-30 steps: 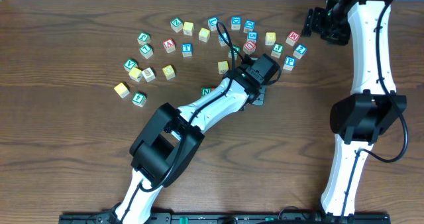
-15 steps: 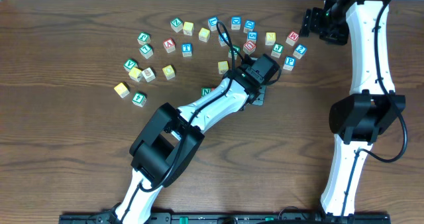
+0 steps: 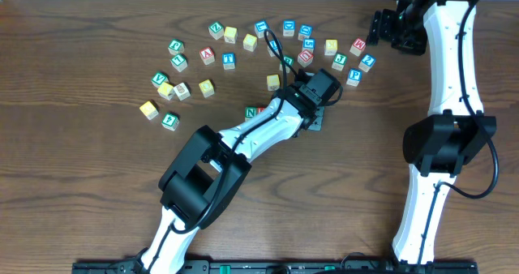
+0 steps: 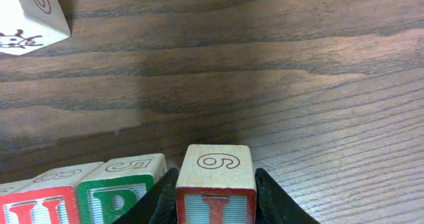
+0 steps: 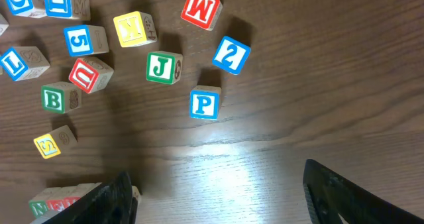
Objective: Spell out NEURIPS
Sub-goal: 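Lower the I block beside the R block and open the left gripper, then raise the left gripper and retract it to the upper left, then push the I block with the right gripper tips toward the R block, then raise the right gripper and retract it to the upper right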
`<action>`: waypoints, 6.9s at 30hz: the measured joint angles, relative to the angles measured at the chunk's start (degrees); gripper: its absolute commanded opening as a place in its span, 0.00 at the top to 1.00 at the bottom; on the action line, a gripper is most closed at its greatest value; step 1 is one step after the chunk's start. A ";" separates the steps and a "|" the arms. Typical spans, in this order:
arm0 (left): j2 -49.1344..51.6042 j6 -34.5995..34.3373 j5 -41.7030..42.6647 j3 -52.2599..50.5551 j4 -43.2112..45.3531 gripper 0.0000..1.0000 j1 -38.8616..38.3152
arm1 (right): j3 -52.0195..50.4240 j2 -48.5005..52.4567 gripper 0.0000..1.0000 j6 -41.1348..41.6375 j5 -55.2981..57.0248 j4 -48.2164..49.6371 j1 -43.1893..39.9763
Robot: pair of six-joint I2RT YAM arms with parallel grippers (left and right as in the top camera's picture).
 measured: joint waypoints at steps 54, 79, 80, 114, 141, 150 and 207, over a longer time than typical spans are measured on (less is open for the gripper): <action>-27.56 1.57 -0.66 1.55 -23.41 0.61 30.23 | -26.10 0.04 0.91 -0.81 0.15 8.35 15.56; -27.56 1.57 -0.63 1.57 -23.39 0.61 31.36 | -33.05 0.04 0.97 -0.61 -0.96 13.33 20.46; -27.56 1.57 -0.63 1.55 -23.41 0.61 31.36 | -33.05 0.04 0.97 -0.61 -1.01 13.33 20.65; -27.56 1.57 -0.63 1.57 -24.24 0.61 31.36 | -33.07 0.04 0.87 3.74 -2.69 10.01 22.64; -27.56 1.57 -0.66 1.57 -24.24 0.61 31.36 | -31.78 0.04 0.91 3.06 -3.39 11.15 22.56; -27.56 1.57 -1.05 1.57 -23.98 0.61 31.36 | -27.32 0.04 0.94 1.22 -4.17 8.81 22.51; -27.56 4.66 -2.78 1.57 -24.24 0.59 31.41 | 4.09 0.07 0.40 5.31 7.28 2.23 11.69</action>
